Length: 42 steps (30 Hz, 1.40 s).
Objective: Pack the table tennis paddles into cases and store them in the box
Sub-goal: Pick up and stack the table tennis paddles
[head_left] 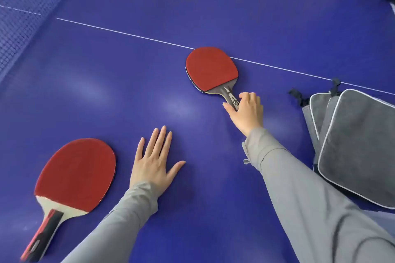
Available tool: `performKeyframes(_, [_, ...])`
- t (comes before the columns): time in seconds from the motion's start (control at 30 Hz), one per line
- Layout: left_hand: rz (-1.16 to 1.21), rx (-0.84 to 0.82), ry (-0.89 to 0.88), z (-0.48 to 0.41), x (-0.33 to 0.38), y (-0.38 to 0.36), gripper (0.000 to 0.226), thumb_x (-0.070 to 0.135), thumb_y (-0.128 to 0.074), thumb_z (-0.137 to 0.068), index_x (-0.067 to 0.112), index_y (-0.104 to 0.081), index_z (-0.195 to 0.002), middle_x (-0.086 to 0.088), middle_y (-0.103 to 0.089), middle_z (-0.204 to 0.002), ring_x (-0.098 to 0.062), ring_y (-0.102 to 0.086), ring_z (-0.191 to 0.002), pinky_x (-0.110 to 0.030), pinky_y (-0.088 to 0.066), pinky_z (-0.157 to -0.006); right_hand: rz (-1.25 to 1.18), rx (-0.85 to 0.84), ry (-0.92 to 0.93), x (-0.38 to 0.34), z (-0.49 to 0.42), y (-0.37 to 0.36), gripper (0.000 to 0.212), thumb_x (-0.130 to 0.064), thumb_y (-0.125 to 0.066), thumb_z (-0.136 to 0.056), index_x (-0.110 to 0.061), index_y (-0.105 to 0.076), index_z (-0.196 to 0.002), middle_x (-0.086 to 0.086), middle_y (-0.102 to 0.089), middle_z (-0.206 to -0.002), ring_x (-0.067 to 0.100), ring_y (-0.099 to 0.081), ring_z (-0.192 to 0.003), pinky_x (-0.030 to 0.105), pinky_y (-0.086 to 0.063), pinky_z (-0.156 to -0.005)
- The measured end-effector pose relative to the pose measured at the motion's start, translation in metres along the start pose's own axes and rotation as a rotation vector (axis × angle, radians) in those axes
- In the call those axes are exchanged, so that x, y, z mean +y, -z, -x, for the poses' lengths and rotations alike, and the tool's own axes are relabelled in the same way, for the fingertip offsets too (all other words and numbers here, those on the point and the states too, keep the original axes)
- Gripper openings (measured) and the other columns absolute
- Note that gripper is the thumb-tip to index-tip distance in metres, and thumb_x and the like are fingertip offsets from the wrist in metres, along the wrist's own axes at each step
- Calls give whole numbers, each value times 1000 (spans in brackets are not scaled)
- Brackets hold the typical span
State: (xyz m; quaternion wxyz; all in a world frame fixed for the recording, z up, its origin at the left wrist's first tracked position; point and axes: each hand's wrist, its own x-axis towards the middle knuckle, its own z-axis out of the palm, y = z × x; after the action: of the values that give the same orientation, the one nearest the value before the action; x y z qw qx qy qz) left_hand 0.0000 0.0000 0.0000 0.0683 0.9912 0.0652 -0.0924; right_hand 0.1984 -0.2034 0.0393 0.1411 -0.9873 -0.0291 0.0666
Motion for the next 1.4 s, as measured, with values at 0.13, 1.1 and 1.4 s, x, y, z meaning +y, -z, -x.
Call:
performKeyframes(0.13, [-38,66,-11,-3,-1,-5,81,68,-16,-88,16,-20,-150,2,-13,-158,-17,-11,-146,-44,-11,-116,25,29,-23,-10,-13,-9,47,-45,-57,-89,-5,-49,-113,13,-52,-118,32,-46,-113,41,-38,-88])
performKeyframes(1.1, [631,35,635,186,-173,24,53,36,-83,-66,7,-56,-101,-9,-52,-97,-32,-48,-100,-42,-42,-84,-756,312,-570,-92,372,-52,25,-20,-65,-88,-13,-42,-96,-3,-55,-76,15,-54,-67,25,-37,-53])
performKeyframes(1.4, [917,-235,628,168,-171,34,20,26,-65,-77,13,-50,-69,0,-57,-57,-13,-57,-45,-22,-37,-44,-751,316,-614,-127,428,-62,25,-19,-65,-87,-13,-42,-93,-1,-55,-74,15,-53,-66,24,-35,-52])
